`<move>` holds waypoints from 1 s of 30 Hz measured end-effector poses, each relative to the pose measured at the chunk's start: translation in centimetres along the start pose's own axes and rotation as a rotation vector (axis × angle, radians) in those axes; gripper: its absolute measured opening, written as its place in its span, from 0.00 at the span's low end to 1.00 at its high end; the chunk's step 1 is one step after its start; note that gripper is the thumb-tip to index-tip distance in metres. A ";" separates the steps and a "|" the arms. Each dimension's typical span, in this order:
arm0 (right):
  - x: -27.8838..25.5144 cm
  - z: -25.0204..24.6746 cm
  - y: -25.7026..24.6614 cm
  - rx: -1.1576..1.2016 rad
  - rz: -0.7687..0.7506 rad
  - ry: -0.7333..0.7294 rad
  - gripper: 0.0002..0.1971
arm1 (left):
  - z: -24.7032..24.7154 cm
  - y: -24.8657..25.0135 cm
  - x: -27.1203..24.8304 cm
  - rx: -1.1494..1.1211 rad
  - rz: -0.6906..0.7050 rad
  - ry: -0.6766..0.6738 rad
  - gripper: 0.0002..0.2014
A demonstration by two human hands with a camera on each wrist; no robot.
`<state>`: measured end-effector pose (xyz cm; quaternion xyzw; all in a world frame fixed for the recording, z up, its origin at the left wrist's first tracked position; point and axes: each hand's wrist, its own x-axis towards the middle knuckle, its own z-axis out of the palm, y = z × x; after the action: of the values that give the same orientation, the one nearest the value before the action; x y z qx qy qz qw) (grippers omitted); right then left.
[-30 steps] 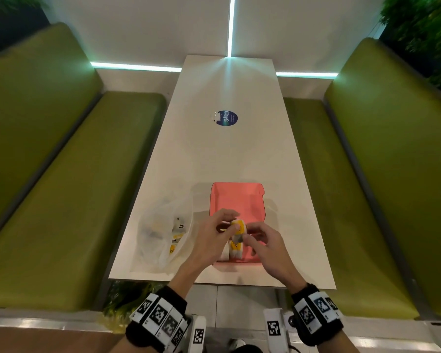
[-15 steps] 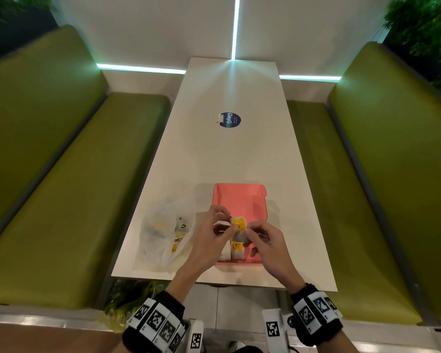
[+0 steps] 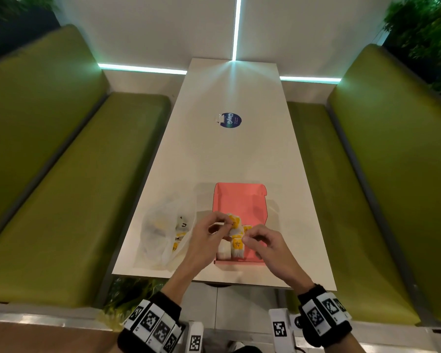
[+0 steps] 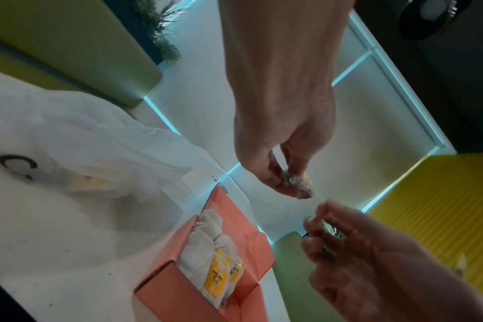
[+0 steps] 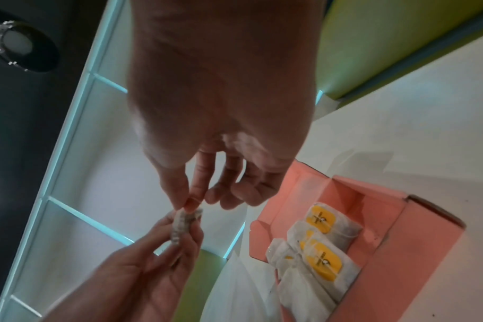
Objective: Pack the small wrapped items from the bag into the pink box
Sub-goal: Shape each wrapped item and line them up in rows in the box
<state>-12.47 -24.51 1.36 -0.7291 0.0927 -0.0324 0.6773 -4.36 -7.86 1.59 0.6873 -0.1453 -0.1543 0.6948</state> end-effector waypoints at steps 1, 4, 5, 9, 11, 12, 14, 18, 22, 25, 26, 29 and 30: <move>0.0 0.0 0.1 -0.015 0.007 -0.002 0.02 | 0.0 0.1 0.0 -0.045 -0.015 0.018 0.06; -0.1 0.3 0.2 -0.014 0.023 0.019 0.04 | 0.1 0.3 0.0 -0.127 -0.049 0.062 0.05; -0.2 0.4 0.2 -0.002 0.026 0.020 0.05 | 0.1 0.3 0.0 -0.140 -0.058 0.072 0.05; -0.5 1.1 -0.4 0.110 0.048 0.006 0.06 | 0.2 0.1 0.0 -0.114 -0.053 0.103 0.05; -0.7 1.3 -0.8 0.158 0.064 0.008 0.07 | 0.2 0.0 0.0 -0.056 -0.027 0.110 0.05; -0.8 1.4 -0.9 0.166 0.069 0.013 0.08 | 0.2 -0.1 0.0 -0.036 -0.018 0.114 0.05; -0.8 1.5 -0.9 0.175 0.076 0.031 0.08 | 0.3 -0.1 0.0 -0.014 -0.001 0.120 0.04; -0.9 1.7 -0.9 0.239 0.083 0.041 0.06 | 0.4 -0.2 0.0 0.044 0.032 0.122 0.04; -1.0 2.4 -0.5 0.172 0.049 0.044 0.08 | 0.7 -0.3 0.1 0.038 0.026 0.136 0.02; -1.4 2.9 -0.3 0.143 0.048 0.007 0.15 | 0.8 -0.1 0.2 -0.013 0.014 0.168 0.02; -1.6 2.9 -0.4 0.106 0.049 -0.043 0.20 | 0.7 -0.1 0.2 -0.018 0.018 0.174 0.03; -2.5 2.5 -0.8 -0.063 0.042 -0.216 0.24 | 0.4 -0.2 0.3 0.002 0.046 0.180 0.06; -2.6 2.1 -0.9 -0.104 0.032 -0.226 0.23 | 0.3 -0.3 0.3 0.016 0.061 0.180 0.06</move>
<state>-14.54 -21.89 2.33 -0.7605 0.0289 0.0660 0.6454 -4.17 -8.26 1.32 0.6990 -0.1044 -0.0698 0.7040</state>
